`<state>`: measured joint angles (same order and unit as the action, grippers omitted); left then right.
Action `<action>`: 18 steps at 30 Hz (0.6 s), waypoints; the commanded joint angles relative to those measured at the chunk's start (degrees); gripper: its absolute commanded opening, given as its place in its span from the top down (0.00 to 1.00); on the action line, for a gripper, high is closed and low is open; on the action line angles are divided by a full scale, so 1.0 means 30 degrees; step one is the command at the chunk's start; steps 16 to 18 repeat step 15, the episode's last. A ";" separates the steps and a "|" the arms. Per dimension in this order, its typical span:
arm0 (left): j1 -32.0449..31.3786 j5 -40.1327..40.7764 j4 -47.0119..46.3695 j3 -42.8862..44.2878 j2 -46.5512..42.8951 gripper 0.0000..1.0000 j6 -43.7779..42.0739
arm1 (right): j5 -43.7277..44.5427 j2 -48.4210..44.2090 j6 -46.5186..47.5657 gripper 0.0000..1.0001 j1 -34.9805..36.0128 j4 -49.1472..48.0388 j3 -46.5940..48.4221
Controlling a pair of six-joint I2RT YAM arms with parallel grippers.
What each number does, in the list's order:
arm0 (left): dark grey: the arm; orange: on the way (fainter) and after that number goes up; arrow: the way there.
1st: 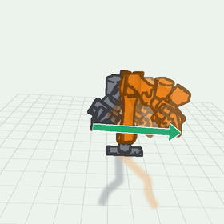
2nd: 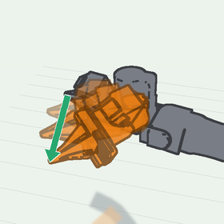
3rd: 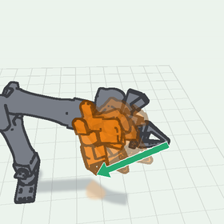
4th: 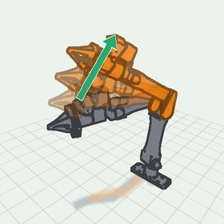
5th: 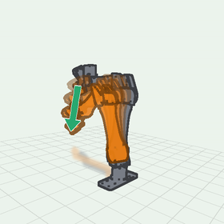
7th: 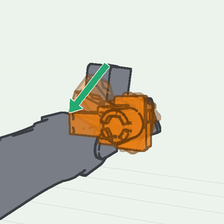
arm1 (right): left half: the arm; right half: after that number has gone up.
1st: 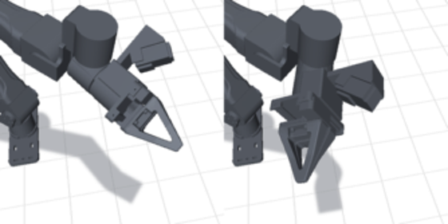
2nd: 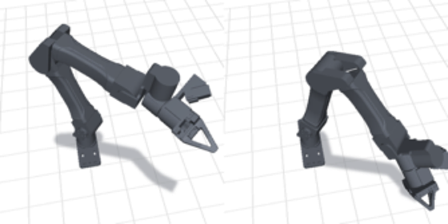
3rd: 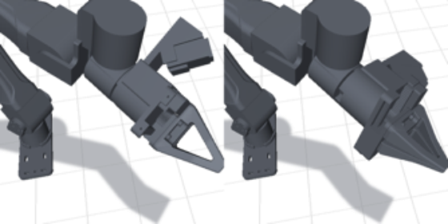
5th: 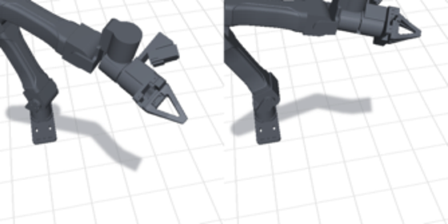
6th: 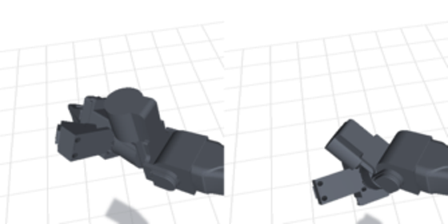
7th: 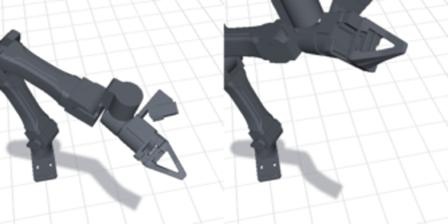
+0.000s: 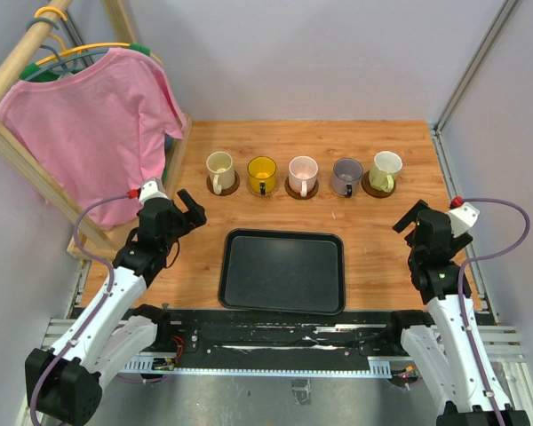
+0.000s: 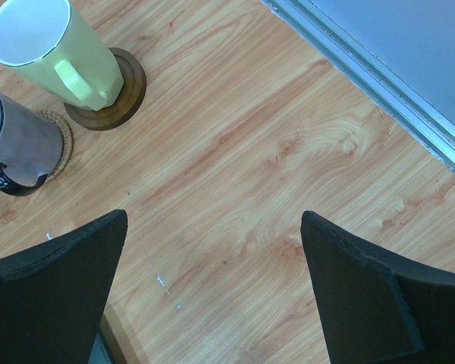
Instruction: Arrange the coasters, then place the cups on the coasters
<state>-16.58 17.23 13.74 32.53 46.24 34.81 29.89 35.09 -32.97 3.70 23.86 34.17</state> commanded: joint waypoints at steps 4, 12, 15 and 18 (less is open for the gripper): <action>0.0077 0.1979 -0.0045 -0.0662 -0.2017 0.00 0.1504 | -0.0265 -0.0138 -0.0025 0.02 -0.0356 -0.0085 -0.0153; 0.0077 0.3392 0.0918 -0.0268 -0.1977 0.00 0.1699 | -0.0442 -0.0198 -0.0103 0.02 -0.0356 -0.0079 -0.0237; 0.0078 0.3182 0.0632 -0.0428 -0.2092 0.00 0.1773 | -0.0427 -0.0310 -0.0029 0.02 -0.0349 -0.0033 -0.0229; 0.0078 0.3182 0.0632 -0.0428 -0.2092 0.00 0.1773 | -0.0427 -0.0310 -0.0029 0.02 -0.0349 -0.0033 -0.0229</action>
